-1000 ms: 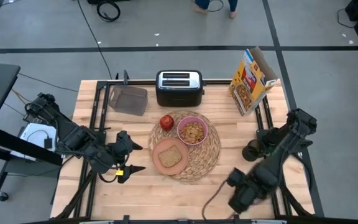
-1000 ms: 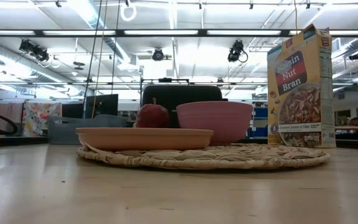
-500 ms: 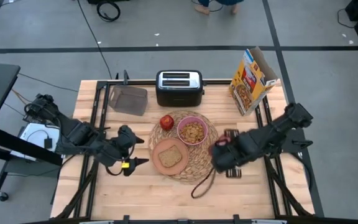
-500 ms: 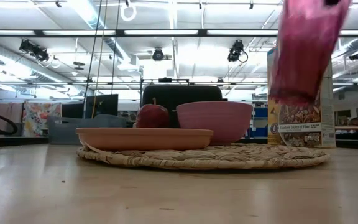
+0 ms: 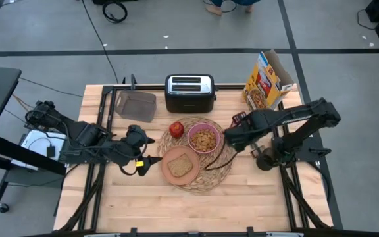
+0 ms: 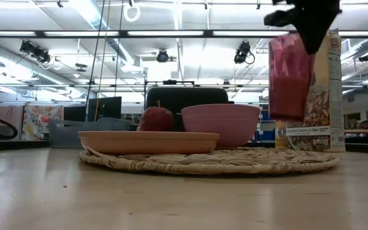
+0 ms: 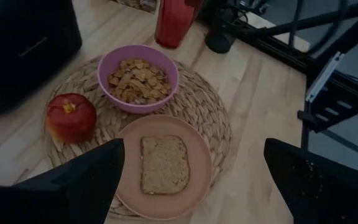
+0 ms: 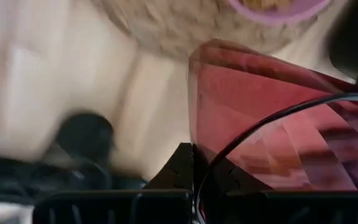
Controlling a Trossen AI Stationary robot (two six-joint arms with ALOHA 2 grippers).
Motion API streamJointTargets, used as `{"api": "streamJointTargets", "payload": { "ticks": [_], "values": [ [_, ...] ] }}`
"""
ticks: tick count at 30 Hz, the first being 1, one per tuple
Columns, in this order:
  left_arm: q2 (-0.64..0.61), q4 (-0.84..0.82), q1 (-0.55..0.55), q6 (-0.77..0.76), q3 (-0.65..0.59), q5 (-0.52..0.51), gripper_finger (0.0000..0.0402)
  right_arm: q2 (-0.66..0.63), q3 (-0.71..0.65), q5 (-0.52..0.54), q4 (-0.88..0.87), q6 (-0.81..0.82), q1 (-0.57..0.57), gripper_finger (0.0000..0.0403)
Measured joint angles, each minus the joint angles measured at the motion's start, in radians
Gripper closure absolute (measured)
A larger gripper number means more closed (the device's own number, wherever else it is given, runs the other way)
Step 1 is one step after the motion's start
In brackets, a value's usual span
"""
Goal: Arrange a breakfast setting
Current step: Put the red cup to the top right of the brown placemat
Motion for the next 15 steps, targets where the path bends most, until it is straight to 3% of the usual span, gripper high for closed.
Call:
{"api": "streamJointTargets", "payload": {
  "ticks": [8,15],
  "values": [
    [0.0,0.0,0.037,0.003,0.0,0.001,0.0013,-0.183,-0.229,0.125,0.008,-0.271,-0.114,0.0393],
    [0.0,0.002,0.105,0.008,0.0,0.0,0.0013,-0.229,-0.35,0.134,0.143,-0.484,-0.206,0.0391]
  ]
}}
